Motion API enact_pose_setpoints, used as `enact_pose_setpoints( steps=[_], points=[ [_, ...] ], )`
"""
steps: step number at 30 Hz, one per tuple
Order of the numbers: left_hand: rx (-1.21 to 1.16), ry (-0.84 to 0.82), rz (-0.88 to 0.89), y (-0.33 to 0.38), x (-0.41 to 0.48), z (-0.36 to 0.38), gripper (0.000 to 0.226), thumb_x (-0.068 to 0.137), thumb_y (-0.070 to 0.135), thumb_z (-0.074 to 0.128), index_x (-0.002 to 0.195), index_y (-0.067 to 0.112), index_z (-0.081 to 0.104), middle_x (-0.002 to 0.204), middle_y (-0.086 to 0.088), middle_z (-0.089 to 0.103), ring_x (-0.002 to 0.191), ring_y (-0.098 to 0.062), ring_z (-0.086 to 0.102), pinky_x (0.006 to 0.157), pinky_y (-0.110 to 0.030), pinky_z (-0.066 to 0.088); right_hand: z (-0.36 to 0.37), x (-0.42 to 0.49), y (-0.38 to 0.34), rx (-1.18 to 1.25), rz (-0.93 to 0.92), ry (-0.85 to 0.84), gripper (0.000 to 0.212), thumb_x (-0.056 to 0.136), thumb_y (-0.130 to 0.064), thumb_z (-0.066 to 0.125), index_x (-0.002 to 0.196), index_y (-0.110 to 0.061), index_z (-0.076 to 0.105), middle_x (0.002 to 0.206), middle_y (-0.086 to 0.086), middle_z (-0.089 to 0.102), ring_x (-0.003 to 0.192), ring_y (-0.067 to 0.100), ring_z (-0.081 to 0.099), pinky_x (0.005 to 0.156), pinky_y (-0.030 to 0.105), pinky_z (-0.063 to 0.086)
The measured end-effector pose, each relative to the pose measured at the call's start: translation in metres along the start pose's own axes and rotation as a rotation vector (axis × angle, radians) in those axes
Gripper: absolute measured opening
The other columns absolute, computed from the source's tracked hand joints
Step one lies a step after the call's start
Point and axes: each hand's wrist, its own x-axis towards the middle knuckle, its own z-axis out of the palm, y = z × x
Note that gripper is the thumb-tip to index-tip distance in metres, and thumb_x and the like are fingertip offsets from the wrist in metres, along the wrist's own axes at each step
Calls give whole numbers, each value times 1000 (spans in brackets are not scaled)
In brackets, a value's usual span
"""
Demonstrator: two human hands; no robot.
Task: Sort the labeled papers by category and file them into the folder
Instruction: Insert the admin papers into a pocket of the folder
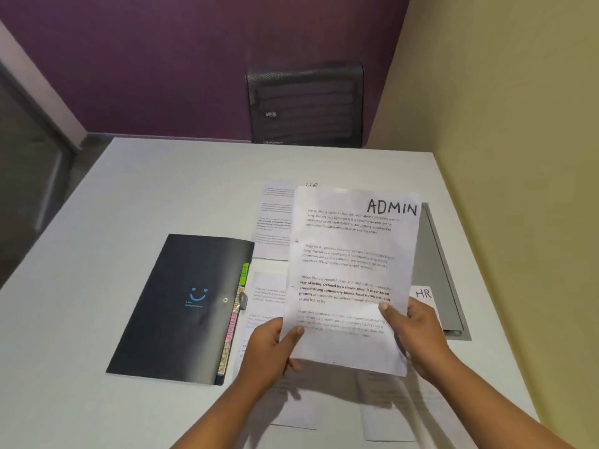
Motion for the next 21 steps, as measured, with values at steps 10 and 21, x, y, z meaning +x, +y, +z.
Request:
enact_pose_setpoints(
  steps=[10,21],
  points=[
    [-47,3,-137,-18,-15,-54,19,93,21,67,85,4,63,68,0,55,52,-23,71,46,-26,47,50,-22,13,-26,46,33,13,94,-15,65,94,-25,72,96,-7,76,90,14,72,85,36,56],
    [1011,255,-201,-97,2,-125,92,76,60,68,147,15,30,156,-17,26,145,-39,23,113,-50,35,84,-58,44,86,186,156,13,92,-15,67,102,-19,72,106,6,75,98,28,71,98,47,51]
  ],
)
